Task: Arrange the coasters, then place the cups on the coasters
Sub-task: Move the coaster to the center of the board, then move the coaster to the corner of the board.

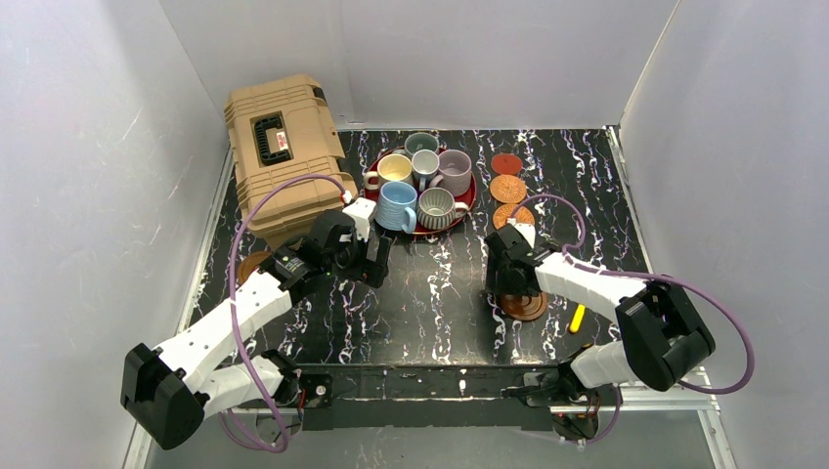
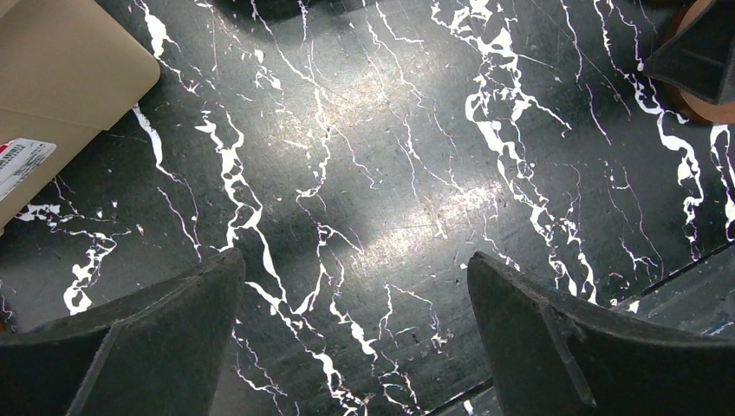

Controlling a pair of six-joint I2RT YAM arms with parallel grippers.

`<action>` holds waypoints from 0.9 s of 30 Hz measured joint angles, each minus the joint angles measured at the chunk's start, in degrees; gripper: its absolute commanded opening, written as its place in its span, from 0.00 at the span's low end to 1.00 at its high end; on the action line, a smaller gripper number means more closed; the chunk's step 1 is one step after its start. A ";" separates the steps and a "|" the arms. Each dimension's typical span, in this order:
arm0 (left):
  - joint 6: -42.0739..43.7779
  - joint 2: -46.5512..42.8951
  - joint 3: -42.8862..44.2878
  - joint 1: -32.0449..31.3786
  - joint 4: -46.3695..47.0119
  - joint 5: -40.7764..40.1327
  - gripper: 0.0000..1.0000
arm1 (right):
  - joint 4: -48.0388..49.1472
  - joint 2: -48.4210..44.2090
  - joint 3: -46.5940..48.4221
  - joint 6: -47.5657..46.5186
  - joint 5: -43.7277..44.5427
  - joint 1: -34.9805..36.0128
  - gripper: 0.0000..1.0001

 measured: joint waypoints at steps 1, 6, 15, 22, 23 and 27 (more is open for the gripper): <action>0.00 0.00 -0.02 0.00 0.00 0.00 0.99 | 0.11 0.15 0.11 -0.02 0.04 0.00 0.73; 0.09 0.02 -0.02 0.00 0.00 0.00 0.99 | 0.31 0.52 0.42 -0.04 0.20 0.00 0.74; -1.01 -0.68 -0.02 0.00 -1.90 -0.55 0.99 | 0.09 -1.25 0.46 0.13 -1.27 0.00 0.96; -8.24 -10.51 -2.45 0.02 -10.19 -7.17 0.99 | -1.55 -11.85 1.22 -1.05 -0.92 -0.07 0.98; -9.64 -12.22 -2.93 0.09 -11.76 -8.57 0.99 | -1.55 -12.98 1.42 -1.40 -0.94 -0.28 0.98; -14.21 -16.57 -4.11 1.86 -17.35 -13.31 0.99 | -1.75 -15.41 1.95 -3.08 -1.18 -1.64 0.98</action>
